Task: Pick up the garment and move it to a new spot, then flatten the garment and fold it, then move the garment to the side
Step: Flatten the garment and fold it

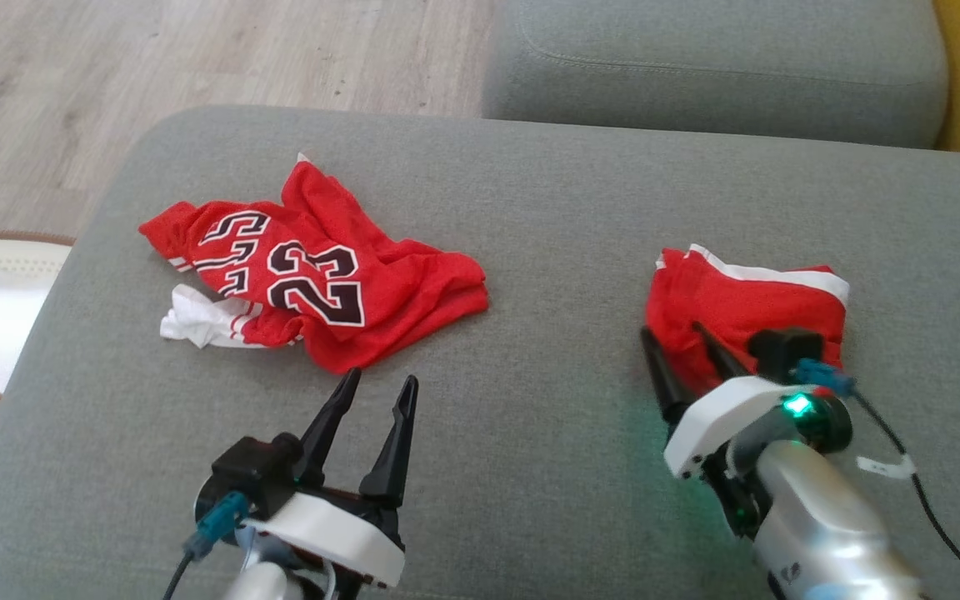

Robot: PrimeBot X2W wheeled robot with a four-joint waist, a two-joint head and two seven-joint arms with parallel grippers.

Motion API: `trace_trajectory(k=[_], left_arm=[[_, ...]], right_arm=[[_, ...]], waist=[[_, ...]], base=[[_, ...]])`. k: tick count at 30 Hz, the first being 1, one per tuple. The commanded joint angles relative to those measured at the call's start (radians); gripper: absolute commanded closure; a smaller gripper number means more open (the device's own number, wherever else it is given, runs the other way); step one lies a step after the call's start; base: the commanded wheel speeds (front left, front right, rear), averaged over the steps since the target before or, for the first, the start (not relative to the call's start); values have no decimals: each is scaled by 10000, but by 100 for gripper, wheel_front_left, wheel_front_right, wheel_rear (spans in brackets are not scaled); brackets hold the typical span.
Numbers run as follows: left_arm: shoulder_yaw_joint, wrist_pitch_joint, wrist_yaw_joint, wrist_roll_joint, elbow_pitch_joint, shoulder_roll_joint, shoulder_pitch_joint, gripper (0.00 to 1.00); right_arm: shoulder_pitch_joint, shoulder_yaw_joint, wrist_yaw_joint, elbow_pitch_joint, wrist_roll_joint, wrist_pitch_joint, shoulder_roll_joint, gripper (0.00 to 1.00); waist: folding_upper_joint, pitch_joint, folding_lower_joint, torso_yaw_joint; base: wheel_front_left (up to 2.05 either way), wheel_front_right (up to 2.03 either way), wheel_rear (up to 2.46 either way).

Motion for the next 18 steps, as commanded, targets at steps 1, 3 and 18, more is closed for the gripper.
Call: trace_trajectory(k=[1,3,18], left_arm=[[332,-78,71,2,-298,-3,-243,0],[318,-78,81,-17,-285,-3,-230,0],[293,-78,199,-121,-310,-3,-162,0]], right_arm=[[-50,526,-9,-372,-263,-172,-94,0],[-15,928,-9,-413,-474,-232,-127,0],[660,2834,-9,-1321,1220,1754,-745,0]], waist=[[0,-8,0,-68],[0,-33,0,-131],[0,-277,0,-609]], base=[[0,0,0],[0,0,0],[0,0,0]])
